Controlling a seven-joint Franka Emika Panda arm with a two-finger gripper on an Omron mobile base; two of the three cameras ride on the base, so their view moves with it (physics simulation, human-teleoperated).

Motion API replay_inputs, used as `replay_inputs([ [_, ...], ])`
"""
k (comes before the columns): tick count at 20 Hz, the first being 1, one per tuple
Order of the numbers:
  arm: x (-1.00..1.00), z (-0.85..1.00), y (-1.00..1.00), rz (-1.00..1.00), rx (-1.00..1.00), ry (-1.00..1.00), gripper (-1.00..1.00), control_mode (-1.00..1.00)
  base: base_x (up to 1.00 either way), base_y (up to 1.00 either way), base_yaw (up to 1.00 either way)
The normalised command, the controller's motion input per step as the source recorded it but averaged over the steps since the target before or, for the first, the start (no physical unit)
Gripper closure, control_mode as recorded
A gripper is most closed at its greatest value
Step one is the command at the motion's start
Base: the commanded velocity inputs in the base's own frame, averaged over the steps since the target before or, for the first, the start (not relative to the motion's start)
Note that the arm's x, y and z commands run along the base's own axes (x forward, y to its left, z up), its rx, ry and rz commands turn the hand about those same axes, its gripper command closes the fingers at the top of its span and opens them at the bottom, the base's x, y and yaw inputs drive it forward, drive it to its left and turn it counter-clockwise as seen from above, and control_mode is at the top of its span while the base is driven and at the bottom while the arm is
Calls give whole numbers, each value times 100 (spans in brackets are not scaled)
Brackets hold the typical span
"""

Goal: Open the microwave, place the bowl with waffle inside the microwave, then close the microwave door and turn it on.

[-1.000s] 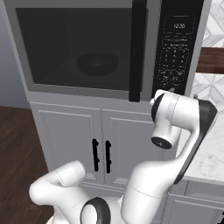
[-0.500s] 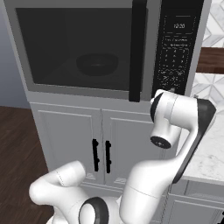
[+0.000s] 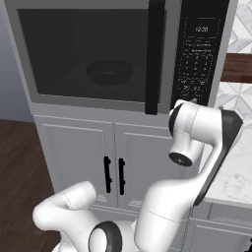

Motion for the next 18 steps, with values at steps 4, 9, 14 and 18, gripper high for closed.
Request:
replay_inputs([
  [4, 1, 17, 0, 0, 0, 2, -100, -100, 0, 0, 0],
  [9, 10, 23, -1, 0, 0, 7, -100, -100, 0, 0, 0],
  [14, 44, 16, -8, 0, 3, 14, -100, -100, 0, 0, 0],
  [18, 67, 0, -10, 0, 6, 24, -100, -100, 0, 0, 0],
])
